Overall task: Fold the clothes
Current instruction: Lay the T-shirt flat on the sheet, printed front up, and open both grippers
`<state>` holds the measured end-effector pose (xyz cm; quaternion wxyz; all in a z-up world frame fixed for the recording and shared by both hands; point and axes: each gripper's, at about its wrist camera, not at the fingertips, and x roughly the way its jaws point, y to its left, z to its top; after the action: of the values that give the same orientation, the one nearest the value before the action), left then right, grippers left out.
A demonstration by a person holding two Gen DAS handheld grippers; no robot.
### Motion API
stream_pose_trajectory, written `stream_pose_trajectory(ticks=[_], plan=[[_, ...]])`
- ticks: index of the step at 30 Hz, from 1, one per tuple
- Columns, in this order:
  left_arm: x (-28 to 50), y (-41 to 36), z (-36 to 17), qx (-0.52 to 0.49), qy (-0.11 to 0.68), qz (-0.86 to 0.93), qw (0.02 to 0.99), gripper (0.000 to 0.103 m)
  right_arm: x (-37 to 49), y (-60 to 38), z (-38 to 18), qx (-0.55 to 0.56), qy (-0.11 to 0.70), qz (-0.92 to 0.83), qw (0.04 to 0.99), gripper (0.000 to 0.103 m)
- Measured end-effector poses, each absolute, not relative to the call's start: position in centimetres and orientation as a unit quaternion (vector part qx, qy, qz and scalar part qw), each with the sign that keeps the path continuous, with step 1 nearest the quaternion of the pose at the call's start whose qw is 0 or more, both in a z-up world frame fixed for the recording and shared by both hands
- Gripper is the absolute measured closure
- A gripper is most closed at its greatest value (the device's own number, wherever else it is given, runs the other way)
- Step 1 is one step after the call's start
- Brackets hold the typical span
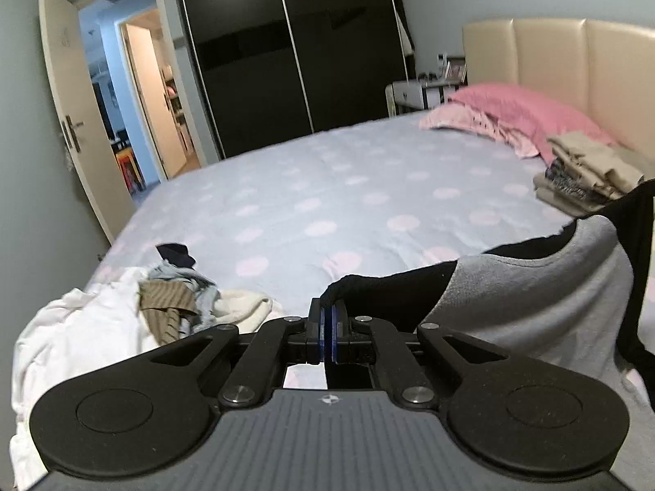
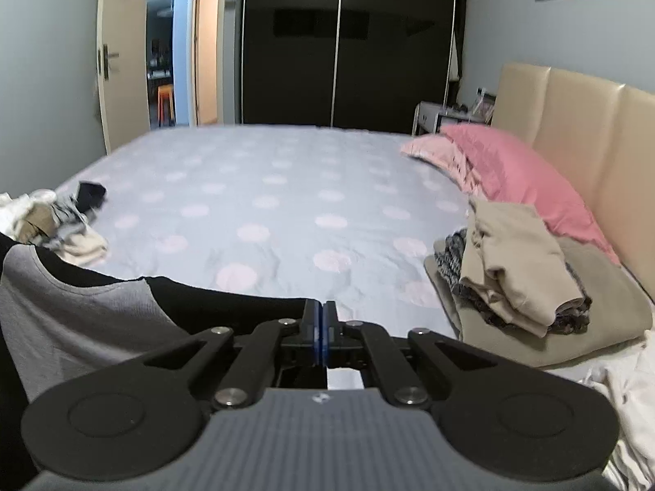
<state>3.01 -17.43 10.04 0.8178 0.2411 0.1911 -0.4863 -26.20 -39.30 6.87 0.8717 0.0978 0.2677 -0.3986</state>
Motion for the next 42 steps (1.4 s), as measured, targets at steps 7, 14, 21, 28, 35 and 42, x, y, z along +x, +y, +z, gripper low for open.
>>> stream_pose_trajectory(ticks=[7,14,21,28,35,42], plan=[[5.7,-21.2,6.2,0.254,0.234,-0.474,0.81,0.102,-23.5,-44.1,3.6,0.102,0.298,-0.386,0.867,0.101],[7.1,-24.7,2.3,0.278,0.271,-0.451,0.803,0.101,-20.2,-47.0,0.1,0.107,0.342,-0.374,0.856,0.101],[7.4,-26.3,0.1,0.304,0.296,-0.442,0.79,0.096,-18.2,-48.5,-3.1,0.117,0.39,-0.37,0.835,0.101],[8.4,-24.6,0.9,0.291,0.311,-0.417,0.803,0.085,-18.0,-49.4,-3.5,0.147,0.404,-0.391,0.813,0.074],[7.0,-21.3,1.2,0.288,0.343,-0.429,0.784,0.079,-20.2,-48.5,-2.6,0.203,0.396,-0.386,0.808,0.066],[4.8,-15.9,-0.7,0.272,0.415,-0.429,0.755,0.078,-23.3,-45.1,-4.0,0.238,0.418,-0.36,0.799,0.066]])
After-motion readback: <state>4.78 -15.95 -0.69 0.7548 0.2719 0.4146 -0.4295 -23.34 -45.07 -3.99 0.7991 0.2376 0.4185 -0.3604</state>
